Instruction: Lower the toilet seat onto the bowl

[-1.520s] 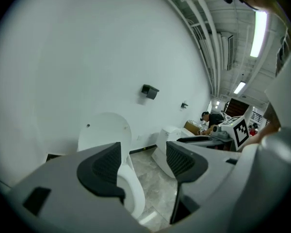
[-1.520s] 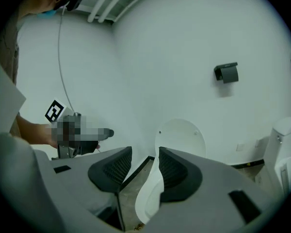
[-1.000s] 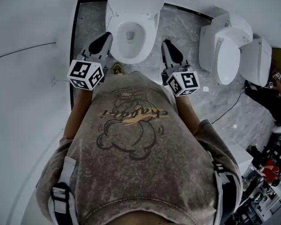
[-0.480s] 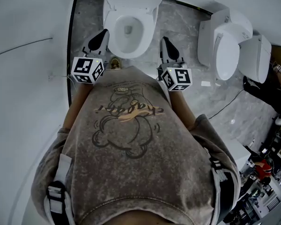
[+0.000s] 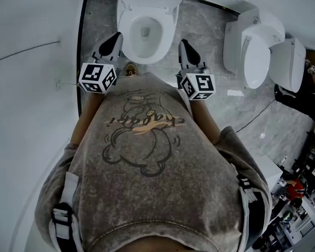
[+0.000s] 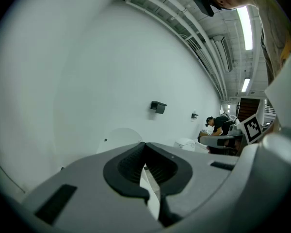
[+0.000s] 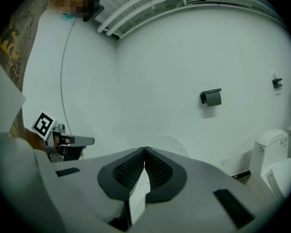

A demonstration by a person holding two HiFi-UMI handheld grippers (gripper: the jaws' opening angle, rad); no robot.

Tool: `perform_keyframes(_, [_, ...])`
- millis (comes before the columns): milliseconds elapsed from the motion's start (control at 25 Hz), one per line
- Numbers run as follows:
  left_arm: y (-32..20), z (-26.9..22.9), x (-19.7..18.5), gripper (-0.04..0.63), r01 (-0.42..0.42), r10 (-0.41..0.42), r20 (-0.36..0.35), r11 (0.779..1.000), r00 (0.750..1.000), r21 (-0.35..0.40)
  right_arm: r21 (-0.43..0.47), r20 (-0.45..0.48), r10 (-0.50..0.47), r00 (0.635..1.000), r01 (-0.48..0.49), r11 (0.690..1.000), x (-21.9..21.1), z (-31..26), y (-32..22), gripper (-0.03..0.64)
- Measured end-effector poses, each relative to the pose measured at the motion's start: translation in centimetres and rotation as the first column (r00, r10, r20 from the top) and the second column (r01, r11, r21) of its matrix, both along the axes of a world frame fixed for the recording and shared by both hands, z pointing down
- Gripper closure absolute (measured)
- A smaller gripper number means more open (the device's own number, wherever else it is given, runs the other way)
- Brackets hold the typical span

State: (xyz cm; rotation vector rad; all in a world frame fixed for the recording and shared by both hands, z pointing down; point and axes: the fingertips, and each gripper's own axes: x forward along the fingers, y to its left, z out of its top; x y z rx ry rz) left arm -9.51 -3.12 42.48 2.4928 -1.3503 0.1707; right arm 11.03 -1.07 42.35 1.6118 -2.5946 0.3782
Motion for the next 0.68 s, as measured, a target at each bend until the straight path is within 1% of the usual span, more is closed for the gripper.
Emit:
perform_keyframes(440, [0.38, 0.16, -0.28, 0.586, 0.003, -0.003, -0.006, 1.0, 1.0, -0.013, -0.005, 0.002, -0.003, 1.0, 0.003, 1.0, -0.03, 0.28, 0.27, 0.591])
perform_keyframes(680, [0.84, 0.49, -0.69, 0.586, 0.018, -0.018, -0.011, 1.0, 1.0, -0.022, -0.014, 0.011, -0.003, 1.0, 0.003, 1.0, 0.0, 0.64, 0.72, 0.591])
